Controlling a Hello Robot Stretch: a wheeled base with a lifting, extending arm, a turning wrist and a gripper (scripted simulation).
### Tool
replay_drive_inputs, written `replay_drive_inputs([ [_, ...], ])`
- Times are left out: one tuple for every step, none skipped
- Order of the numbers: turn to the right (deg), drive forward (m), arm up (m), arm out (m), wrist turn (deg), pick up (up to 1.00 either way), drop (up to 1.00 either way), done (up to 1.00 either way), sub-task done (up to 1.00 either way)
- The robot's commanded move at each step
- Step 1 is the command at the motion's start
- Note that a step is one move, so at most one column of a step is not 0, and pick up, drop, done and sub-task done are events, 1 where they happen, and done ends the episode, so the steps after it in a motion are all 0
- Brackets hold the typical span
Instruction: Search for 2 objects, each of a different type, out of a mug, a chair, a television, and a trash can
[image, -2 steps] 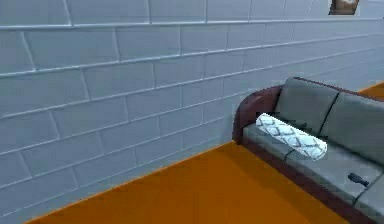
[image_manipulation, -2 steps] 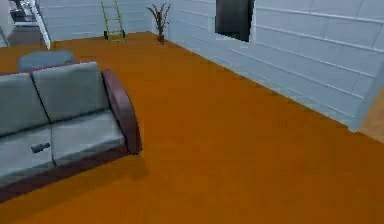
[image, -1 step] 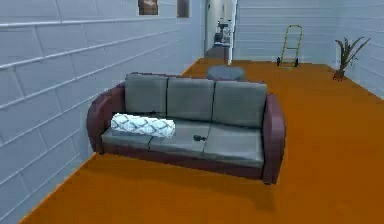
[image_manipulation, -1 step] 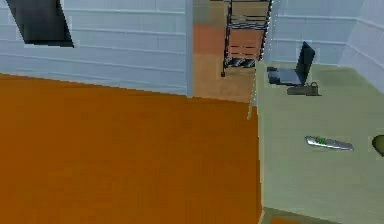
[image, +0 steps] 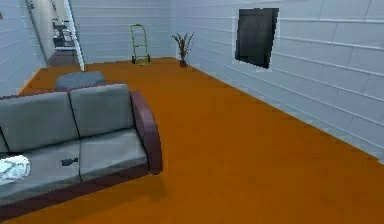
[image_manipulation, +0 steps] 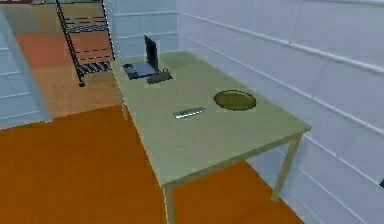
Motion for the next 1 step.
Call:
replay_drive_inputs([
  [0.0,0.65,0.00,0.00,0.0,0.00,0.00,0.00,0.00],
])
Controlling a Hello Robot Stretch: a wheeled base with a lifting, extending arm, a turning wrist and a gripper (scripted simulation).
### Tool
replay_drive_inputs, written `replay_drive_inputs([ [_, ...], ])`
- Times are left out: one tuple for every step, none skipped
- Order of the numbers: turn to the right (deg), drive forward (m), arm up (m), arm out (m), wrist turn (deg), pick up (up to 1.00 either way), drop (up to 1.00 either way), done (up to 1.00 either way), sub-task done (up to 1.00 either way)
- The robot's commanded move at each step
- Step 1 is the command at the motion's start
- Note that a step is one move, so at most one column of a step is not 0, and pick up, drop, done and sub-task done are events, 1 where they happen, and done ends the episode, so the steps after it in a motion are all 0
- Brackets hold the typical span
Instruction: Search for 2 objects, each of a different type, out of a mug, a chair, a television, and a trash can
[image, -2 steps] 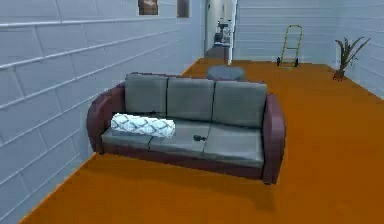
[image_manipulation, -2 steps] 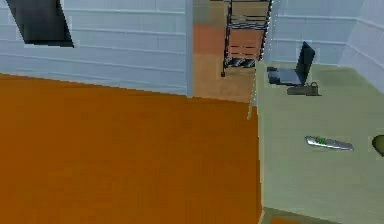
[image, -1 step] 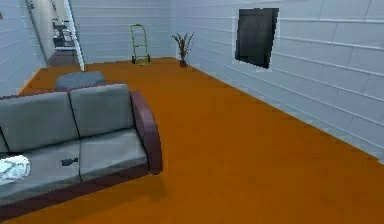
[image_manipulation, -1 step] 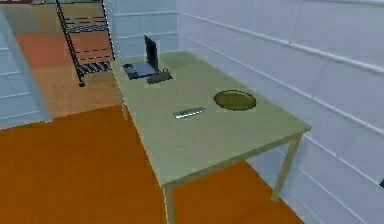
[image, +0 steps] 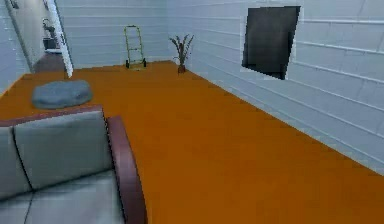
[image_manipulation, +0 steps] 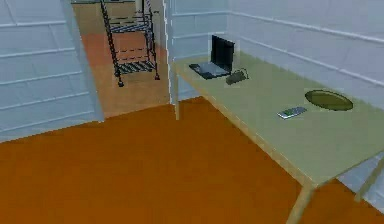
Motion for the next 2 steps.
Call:
replay_drive_inputs([
  [45.0,0.00,0.00,0.00,0.0,0.00,0.00,0.00,0.00],
  [12.0,0.00,0.00,0.00,0.0,0.00,0.00,0.00,0.00],
])
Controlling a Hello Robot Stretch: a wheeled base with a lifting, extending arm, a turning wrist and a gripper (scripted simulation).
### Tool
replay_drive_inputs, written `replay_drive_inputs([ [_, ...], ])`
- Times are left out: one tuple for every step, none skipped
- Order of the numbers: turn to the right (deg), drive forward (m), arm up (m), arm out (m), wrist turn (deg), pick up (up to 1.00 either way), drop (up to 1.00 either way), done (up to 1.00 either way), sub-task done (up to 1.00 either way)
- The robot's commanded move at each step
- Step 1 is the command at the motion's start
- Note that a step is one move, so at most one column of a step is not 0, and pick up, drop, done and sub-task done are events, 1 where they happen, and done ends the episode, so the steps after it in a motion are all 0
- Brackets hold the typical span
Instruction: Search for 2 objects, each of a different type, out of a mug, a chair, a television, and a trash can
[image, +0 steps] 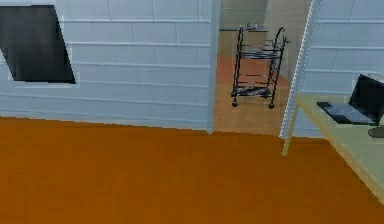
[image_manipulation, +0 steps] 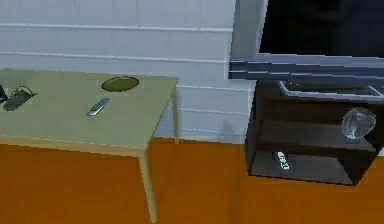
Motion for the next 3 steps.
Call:
replay_drive_inputs([
  [0.0,0.15,0.00,0.00,0.0,0.00,0.00,0.00,0.00],
  [18.0,0.00,0.00,0.00,0.0,0.00,0.00,0.00,0.00],
  [0.0,1.00,0.00,0.00,0.0,0.00,0.00,0.00,0.00],
])
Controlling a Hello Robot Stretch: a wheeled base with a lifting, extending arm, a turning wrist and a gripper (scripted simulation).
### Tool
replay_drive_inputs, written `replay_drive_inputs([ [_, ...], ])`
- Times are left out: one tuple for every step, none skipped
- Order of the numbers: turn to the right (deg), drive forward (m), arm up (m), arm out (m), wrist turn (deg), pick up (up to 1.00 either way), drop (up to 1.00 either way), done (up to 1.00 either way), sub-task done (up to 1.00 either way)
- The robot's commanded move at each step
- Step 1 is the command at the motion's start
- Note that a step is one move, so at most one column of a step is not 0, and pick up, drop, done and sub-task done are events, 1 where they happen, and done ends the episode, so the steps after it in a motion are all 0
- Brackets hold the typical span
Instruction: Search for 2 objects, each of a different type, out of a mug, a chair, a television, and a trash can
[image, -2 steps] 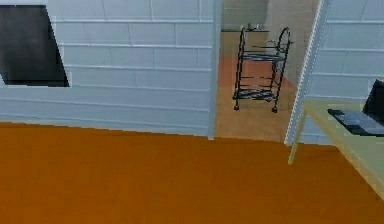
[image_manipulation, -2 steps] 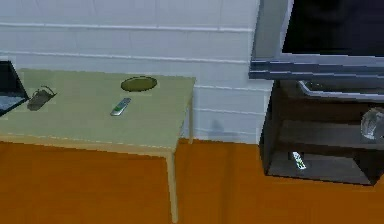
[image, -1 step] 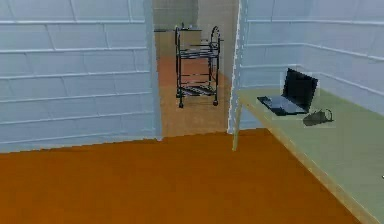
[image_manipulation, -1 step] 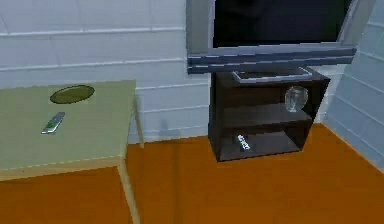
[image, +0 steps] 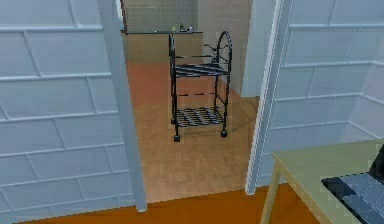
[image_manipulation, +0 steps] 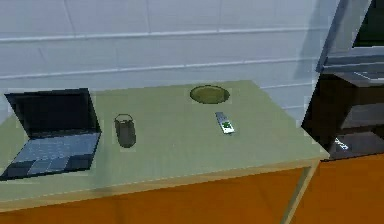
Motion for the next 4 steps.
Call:
replay_drive_inputs([
  [3.0,0.00,0.00,0.00,0.0,0.00,0.00,0.00,0.00],
  [0.0,0.50,0.00,0.00,0.0,0.00,0.00,0.00,0.00],
  [-6.0,0.00,0.00,0.00,0.0,0.00,0.00,0.00,0.00],
  [-3.0,0.00,0.00,0.00,0.0,0.00,0.00,0.00,0.00],
])
